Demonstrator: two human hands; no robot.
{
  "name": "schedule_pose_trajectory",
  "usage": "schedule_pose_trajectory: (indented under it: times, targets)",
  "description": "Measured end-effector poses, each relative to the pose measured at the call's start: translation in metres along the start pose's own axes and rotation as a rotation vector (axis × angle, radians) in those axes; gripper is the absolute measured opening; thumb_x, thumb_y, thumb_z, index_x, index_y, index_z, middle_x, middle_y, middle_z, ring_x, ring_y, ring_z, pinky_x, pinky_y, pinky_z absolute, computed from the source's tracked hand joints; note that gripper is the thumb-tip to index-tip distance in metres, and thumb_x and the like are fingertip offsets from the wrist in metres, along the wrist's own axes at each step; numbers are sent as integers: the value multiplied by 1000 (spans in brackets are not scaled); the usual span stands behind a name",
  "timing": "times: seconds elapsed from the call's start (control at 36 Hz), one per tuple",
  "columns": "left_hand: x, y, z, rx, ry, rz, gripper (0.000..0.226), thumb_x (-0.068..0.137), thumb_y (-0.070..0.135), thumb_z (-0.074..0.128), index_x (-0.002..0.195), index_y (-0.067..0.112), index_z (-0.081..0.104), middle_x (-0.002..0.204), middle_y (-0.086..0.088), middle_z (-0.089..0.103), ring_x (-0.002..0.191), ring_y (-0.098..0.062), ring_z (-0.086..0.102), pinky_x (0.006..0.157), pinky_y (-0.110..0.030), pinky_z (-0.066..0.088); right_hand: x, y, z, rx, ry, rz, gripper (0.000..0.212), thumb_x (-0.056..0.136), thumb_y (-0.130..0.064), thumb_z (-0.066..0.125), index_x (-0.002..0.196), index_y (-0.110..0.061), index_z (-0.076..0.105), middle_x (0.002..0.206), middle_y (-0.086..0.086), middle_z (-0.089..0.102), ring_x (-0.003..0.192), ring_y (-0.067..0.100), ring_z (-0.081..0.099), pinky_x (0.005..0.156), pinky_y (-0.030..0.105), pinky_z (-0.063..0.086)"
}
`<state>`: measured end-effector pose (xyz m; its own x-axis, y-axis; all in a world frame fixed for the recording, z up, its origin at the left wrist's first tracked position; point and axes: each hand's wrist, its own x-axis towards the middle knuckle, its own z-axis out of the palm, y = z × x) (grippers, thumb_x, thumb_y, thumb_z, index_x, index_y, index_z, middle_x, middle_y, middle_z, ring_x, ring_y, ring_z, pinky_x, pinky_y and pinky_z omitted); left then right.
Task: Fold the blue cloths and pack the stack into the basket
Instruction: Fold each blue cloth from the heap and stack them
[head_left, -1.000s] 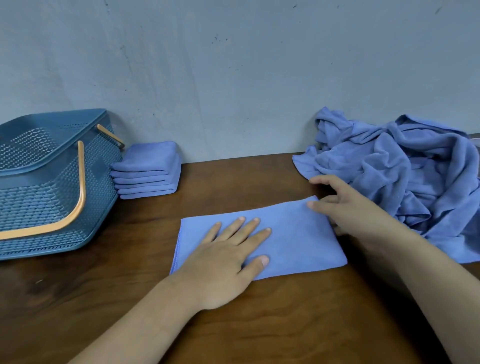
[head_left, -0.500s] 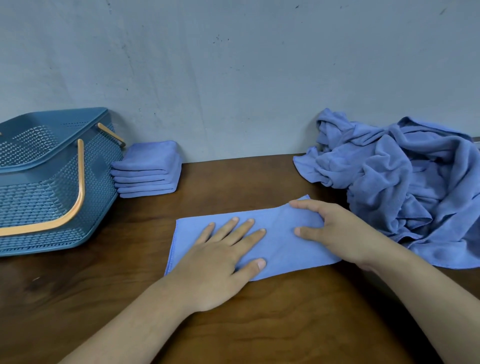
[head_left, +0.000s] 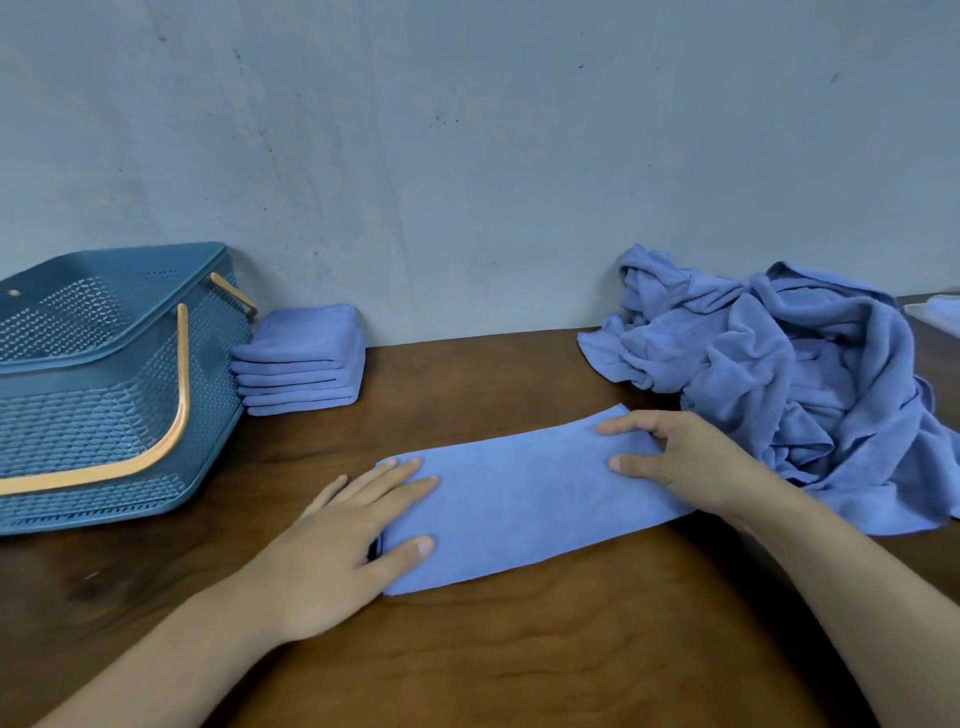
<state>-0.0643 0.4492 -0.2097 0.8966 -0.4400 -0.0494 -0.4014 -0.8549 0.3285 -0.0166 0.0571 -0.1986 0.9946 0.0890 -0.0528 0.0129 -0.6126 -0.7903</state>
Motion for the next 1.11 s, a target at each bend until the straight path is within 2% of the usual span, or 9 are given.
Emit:
schedule_pose_trajectory:
  times: [0.25, 0.33, 0.47, 0.61, 0.67, 0.72, 0.89, 1.03, 1.11]
  targets:
    - [-3, -35, 7, -234, 148, 34, 56, 90, 80, 50, 144, 66, 45, 156, 45, 29, 150, 14, 19, 127, -30, 21, -3, -78, -6, -155, 55, -78, 32, 92, -24, 79, 115, -46, 74, 118, -7, 72, 109, 6, 65, 99, 31, 53]
    - [-2, -36, 7, -333, 207, 32, 45, 94, 67, 61, 138, 61, 53, 148, 44, 41, 146, 13, 30, 123, -27, 29, -6, -121, 0, -277, -8, -96, 41, 94, -23, 76, 127, -47, 69, 122, -17, 64, 105, -6, 58, 85, 16, 46]
    - [1, -31, 1, -529, 376, -49, 19, 100, 38, 69, 115, 49, 69, 118, 33, 65, 118, 6, 59, 100, -21, 44, -7, -169, 32, -430, -104, -97, 46, 93, -20, 70, 132, -44, 66, 77, -23, 62, 68, -14, 56, 61, 4, 39]
    - [2, -28, -5, -819, 412, -160, 21, 105, 21, 58, 113, 36, 72, 97, 11, 78, 84, -8, 70, 81, -37, 56, -12, -195, 82, -534, -202, -124, 50, 91, -16, 65, 139, -30, 64, 119, -9, 70, 102, 11, 68, 90, 24, 54]
    - [2, -24, -6, -953, 386, -183, 23, 108, 15, 54, 120, 28, 68, 95, 2, 79, 76, -13, 67, 67, -41, 56, -13, -192, 103, -531, -236, -130, 42, 91, -14, 62, 132, -19, 65, 112, 0, 70, 87, 11, 66, 74, 22, 49]
    - [3, -21, -6, -1045, 352, -205, 24, 109, 12, 52, 128, 22, 63, 96, -2, 79, 76, -16, 68, 60, -37, 55, -14, -183, 125, -505, -274, -120, 44, 93, -13, 60, 136, -23, 61, 103, -6, 67, 69, 0, 56, 60, 15, 39]
    - [4, -22, -7, -1109, 275, -266, 33, 107, 11, 54, 138, 21, 55, 102, -1, 81, 91, -20, 77, 72, -36, 62, -18, -161, 145, -227, -236, -58, 62, 97, -32, 66, 151, -52, 44, 134, -21, 60, 110, -4, 58, 78, 11, 44]
    - [5, -23, -5, -1051, 290, -272, 34, 105, 22, 59, 138, 30, 56, 100, 3, 80, 91, -22, 77, 84, -45, 64, -20, -167, 129, 383, -145, 12, 22, 106, -28, 61, 125, -27, 73, 121, -9, 75, 97, 23, 77, 82, 35, 63]
    - [3, -23, -5, -987, 281, -242, 34, 103, 35, 63, 134, 46, 55, 98, 8, 79, 89, -23, 77, 89, -46, 63, -17, -149, 107, 309, 37, -137, 26, 105, -7, 56, 107, -22, 77, 110, -2, 78, 99, 22, 75, 95, 34, 58]
